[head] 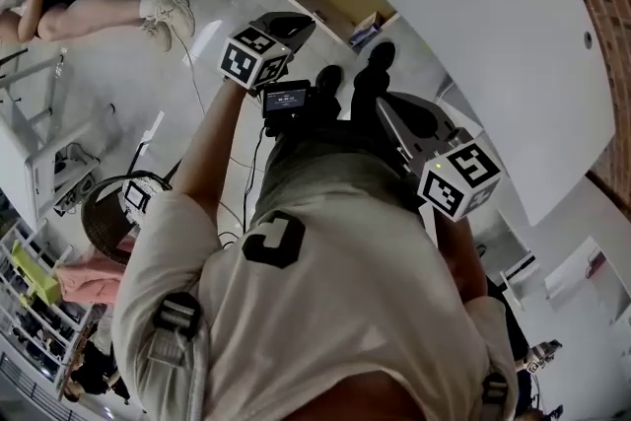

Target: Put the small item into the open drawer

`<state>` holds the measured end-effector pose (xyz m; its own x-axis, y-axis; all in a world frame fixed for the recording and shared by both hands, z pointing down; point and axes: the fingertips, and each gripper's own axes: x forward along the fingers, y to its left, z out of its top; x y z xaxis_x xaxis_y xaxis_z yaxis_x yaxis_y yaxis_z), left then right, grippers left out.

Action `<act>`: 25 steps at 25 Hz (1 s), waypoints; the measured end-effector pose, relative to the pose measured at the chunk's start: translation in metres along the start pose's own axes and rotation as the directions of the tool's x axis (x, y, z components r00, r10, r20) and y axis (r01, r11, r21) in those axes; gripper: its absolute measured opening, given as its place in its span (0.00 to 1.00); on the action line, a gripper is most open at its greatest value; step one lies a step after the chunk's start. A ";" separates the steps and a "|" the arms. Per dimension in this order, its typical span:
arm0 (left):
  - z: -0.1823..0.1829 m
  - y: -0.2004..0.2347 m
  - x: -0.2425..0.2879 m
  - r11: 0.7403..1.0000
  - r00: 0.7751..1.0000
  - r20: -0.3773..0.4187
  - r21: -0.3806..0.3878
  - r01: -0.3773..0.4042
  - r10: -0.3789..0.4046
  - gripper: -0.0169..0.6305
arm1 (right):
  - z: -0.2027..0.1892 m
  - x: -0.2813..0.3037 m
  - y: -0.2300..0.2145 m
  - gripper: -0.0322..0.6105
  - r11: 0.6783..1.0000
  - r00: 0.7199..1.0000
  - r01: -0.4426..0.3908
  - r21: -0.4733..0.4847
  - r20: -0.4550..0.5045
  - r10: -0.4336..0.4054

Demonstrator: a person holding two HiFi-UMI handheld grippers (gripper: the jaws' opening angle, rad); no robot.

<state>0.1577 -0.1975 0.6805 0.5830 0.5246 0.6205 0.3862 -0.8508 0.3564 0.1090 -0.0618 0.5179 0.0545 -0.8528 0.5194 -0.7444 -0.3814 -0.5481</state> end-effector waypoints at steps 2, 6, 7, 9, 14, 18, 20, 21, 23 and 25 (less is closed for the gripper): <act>0.012 -0.014 -0.024 1.000 0.999 0.033 0.031 0.005 -0.006 0.06 | 0.006 -0.002 0.007 0.06 1.000 1.000 -0.001 -0.019 0.023 0.001; 0.026 -0.047 -0.056 0.993 0.997 0.079 0.114 0.011 -0.020 0.06 | 0.011 -0.006 0.022 0.06 0.998 0.999 0.009 -0.064 0.050 -0.006; 0.028 -0.054 -0.060 0.991 0.996 0.081 0.132 0.012 -0.023 0.06 | 0.010 -0.008 0.024 0.06 0.997 0.999 0.013 -0.070 0.053 -0.009; 0.028 -0.069 -0.068 0.987 0.997 0.077 0.161 0.017 -0.029 0.06 | 0.008 -0.012 0.030 0.06 0.997 0.998 0.019 -0.072 0.066 -0.014; 0.035 -0.103 -0.076 0.962 0.998 0.057 0.273 0.002 -0.018 0.06 | 0.010 -0.036 0.031 0.06 0.998 0.990 0.023 -0.051 0.138 -0.016; 0.054 -0.128 -0.078 0.949 0.997 0.070 0.315 -0.010 -0.012 0.06 | 0.014 -0.057 0.027 0.06 0.997 0.983 0.012 -0.075 0.183 0.002; 0.061 -0.140 -0.079 0.943 0.997 0.070 0.333 -0.007 -0.017 0.06 | 0.017 -0.067 0.027 0.06 0.996 0.979 0.009 -0.091 0.203 0.010; 0.063 -0.146 -0.079 0.938 0.998 0.066 0.345 -0.007 -0.017 0.06 | 0.018 -0.073 0.026 0.06 0.996 0.977 0.009 -0.094 0.212 0.011; 0.064 -0.163 -0.077 0.930 0.998 0.055 0.369 -0.005 -0.016 0.06 | 0.014 -0.088 0.025 0.06 0.995 0.974 0.011 -0.095 0.227 0.011; 0.065 -0.183 -0.072 0.924 0.998 0.053 0.382 0.002 -0.024 0.06 | 0.007 -0.107 0.022 0.06 0.995 0.971 0.012 -0.094 0.237 0.011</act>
<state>0.0919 -0.0775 0.5250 0.6106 0.5454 0.5742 0.6309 -0.7733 0.0635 0.0913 0.0191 0.4458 0.2025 -0.9173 0.3429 -0.8031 -0.3560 -0.4779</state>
